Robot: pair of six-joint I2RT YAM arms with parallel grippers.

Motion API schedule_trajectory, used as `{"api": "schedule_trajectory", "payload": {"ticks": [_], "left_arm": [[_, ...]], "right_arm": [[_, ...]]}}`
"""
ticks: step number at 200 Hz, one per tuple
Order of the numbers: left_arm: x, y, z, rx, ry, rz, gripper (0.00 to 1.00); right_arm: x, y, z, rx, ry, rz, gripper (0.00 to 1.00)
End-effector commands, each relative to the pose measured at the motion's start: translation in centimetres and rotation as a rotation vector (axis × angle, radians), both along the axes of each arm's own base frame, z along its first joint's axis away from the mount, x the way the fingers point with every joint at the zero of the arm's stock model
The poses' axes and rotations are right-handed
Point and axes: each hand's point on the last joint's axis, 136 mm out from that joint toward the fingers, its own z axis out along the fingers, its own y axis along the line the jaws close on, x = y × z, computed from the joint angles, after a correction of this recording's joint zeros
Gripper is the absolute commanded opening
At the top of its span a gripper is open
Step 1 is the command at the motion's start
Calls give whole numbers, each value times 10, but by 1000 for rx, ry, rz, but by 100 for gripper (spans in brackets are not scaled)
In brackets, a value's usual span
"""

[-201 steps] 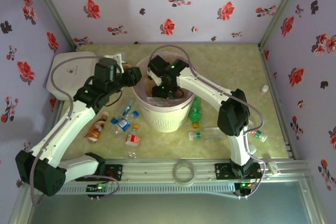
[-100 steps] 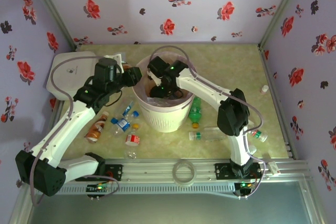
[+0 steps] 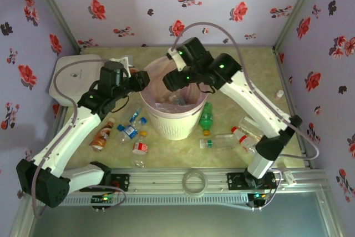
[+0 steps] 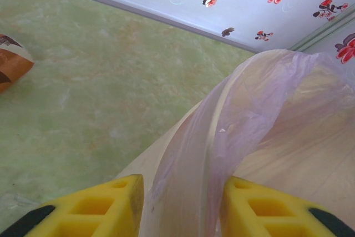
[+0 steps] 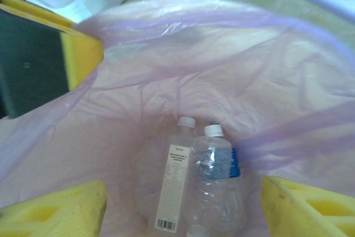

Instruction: Put the plastic bottles in the bin

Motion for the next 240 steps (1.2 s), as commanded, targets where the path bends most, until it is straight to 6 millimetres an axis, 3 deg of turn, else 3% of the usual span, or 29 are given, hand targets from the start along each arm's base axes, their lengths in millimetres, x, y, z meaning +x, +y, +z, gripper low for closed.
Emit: {"api": "schedule_trajectory", "payload": {"ticks": [1,37,59,82,97,112,140,162,197,240], "left_arm": [[-2,2,-26,49,76,-3,40],[-3,3,-26,48,75,-2,40],[-3,3,-26,50,76,-2,40],[-3,3,-26,46,74,-1,40],[-3,3,-28,48,75,-2,40],[-2,3,-28,50,75,-2,40],[1,1,-31,52,79,-2,40],[4,0,-30,57,72,-7,40],[9,-2,-27,84,57,-23,40],[14,-3,-23,81,43,-37,40]], "right_arm": [[0,-35,12,-70,-45,-77,73],[-3,-80,30,-68,-78,-179,73],[-3,-123,34,-98,-86,-298,72],[-3,-190,3,-168,1,-502,71],[-11,-229,-32,-221,107,-628,71],[-25,-256,-68,-273,210,-713,71],[-51,-279,-130,-257,388,-851,71],[-71,-291,-170,-207,491,-1031,77],[-106,-313,-206,-292,593,-1211,83],[-104,-325,-238,-145,568,-1349,88]]}}
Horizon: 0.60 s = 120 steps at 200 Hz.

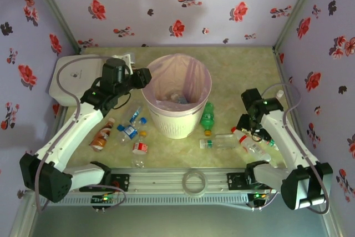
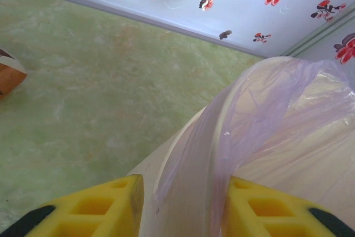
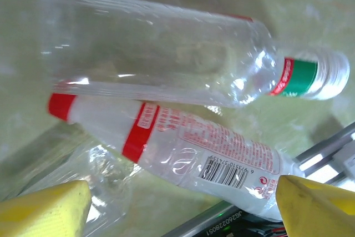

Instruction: Put the plastic bottles in the bin

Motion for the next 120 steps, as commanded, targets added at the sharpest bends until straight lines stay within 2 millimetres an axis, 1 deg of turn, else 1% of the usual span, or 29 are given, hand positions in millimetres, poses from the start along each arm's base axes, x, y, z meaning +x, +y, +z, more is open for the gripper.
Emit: {"api": "schedule_trajectory", "payload": {"ticks": [1,13,33,54,69,83,106,120], "left_arm": [[1,3,-25,73,59,-21,40],[1,5,-25,73,60,-19,40],[0,6,-25,67,60,-14,40],[0,8,-27,59,62,-8,40],[-1,8,-27,56,62,-8,40],[0,9,-28,58,65,-7,40],[1,10,-29,58,69,-2,40],[1,10,-28,59,69,-3,40]], "right_arm": [[13,-8,-6,15,-92,-131,88],[14,-13,-8,9,-95,-149,91],[17,-17,-17,51,-117,-191,91],[30,-20,-20,72,-193,-199,90],[39,-14,-19,128,-256,-193,90],[44,-14,-20,142,-308,-213,90],[49,-17,-25,133,-310,-208,91],[55,-17,-27,138,-325,-201,91]]}}
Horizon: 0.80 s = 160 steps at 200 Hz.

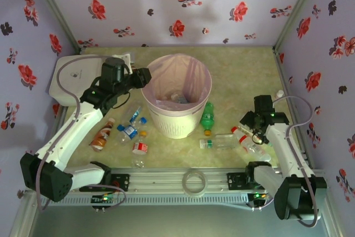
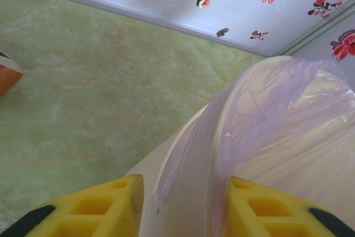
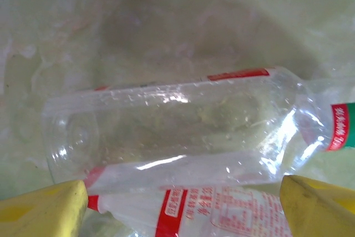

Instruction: Put the plastic bottles in the bin

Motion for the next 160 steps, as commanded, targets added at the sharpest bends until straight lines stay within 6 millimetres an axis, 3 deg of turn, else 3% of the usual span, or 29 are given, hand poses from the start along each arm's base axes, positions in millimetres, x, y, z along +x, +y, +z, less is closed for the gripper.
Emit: {"api": "schedule_trajectory", "payload": {"ticks": [1,89,135,160], "left_arm": [[-1,8,-28,66,66,6,40],[-2,8,-24,55,65,6,40],[1,6,-26,55,73,7,40],[3,4,-29,48,78,4,40]], "right_arm": [[17,0,-1,13,-60,4,90],[71,11,-18,133,-136,11,90],[111,34,-9,246,-191,82,89],[134,49,-14,284,-189,140,89]]}}
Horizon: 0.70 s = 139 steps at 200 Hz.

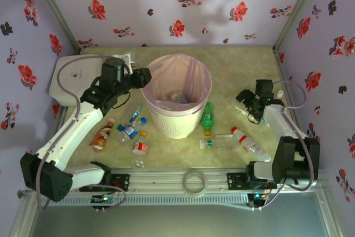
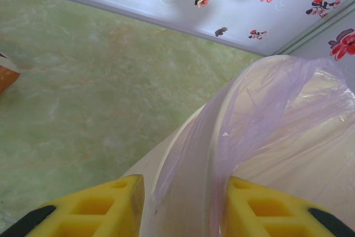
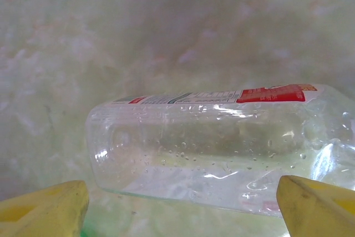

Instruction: Put the plastic bottles in the bin

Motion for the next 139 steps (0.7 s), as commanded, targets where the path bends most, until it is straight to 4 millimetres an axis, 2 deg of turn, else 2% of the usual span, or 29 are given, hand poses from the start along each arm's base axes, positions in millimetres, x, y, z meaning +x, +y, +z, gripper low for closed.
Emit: {"api": "schedule_trajectory", "payload": {"ticks": [1,23,37,56,81,97,115,128,139], "left_arm": [[3,5,-29,54,77,11,40],[4,4,-29,51,81,7,40],[3,4,-28,50,79,6,39],[3,4,-26,48,77,6,40],[3,3,-25,48,77,6,39],[4,3,-26,48,79,6,39],[4,3,-25,41,76,9,39],[4,3,-25,37,75,8,39],[4,2,-26,36,76,5,39]], "right_arm": [[12,30,-17,91,44,108,89],[34,51,-13,70,53,187,89],[45,59,3,39,23,226,89],[49,57,30,-19,-6,276,90],[36,53,62,-157,-5,475,94],[22,47,72,-276,29,644,98],[5,37,67,-415,105,851,99],[3,28,61,-535,117,986,99],[4,33,56,-585,87,1137,99]]}}
